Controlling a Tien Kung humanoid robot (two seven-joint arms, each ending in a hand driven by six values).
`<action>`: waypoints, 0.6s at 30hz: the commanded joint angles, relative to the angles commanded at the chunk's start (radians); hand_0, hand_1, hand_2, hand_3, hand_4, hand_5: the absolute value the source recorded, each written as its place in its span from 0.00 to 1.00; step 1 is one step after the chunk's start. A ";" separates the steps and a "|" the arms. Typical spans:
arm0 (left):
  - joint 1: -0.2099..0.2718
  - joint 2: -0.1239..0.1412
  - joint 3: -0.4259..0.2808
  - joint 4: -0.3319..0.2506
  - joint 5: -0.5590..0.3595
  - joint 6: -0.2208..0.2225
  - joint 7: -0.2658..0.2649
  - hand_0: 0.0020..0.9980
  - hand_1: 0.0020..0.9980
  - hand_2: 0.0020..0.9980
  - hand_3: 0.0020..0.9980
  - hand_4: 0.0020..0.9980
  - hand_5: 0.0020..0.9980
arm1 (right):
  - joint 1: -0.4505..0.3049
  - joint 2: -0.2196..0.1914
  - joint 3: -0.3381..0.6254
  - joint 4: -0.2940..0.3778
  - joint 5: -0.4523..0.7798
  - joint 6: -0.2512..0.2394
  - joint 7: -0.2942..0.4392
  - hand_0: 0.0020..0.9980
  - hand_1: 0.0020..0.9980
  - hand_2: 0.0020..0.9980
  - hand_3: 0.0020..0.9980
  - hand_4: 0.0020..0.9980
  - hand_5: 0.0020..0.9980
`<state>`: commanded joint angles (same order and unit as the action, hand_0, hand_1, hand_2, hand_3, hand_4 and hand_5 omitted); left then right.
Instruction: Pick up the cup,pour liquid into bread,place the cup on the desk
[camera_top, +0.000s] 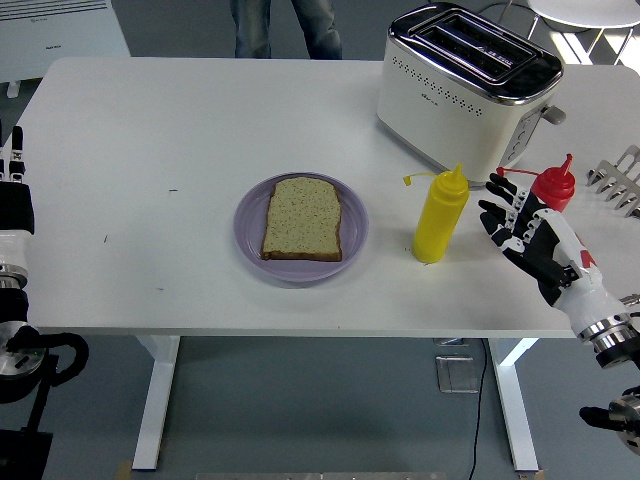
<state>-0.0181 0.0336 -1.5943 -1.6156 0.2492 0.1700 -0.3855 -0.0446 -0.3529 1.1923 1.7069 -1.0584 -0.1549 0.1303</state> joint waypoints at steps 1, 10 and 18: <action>0.000 0.000 0.000 0.000 0.000 0.000 0.000 0.88 0.89 0.87 0.77 0.55 1.00 | 0.000 0.000 0.000 -0.001 0.000 -0.001 0.000 0.96 0.88 0.95 0.93 0.71 0.43; 0.000 -0.001 -0.001 0.000 0.000 0.000 0.000 0.88 0.89 0.87 0.77 0.54 1.00 | 0.010 0.012 -0.020 -0.042 -0.033 -0.019 0.015 0.96 0.89 0.96 0.96 0.75 0.33; 0.001 -0.001 0.000 0.001 0.000 0.000 0.000 0.88 0.89 0.87 0.77 0.54 1.00 | 0.029 0.024 -0.039 -0.088 -0.059 -0.050 0.027 0.97 0.89 0.97 0.97 0.76 0.29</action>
<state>-0.0171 0.0330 -1.5948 -1.6150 0.2494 0.1702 -0.3860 -0.0159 -0.3289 1.1536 1.6188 -1.1171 -0.2050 0.1569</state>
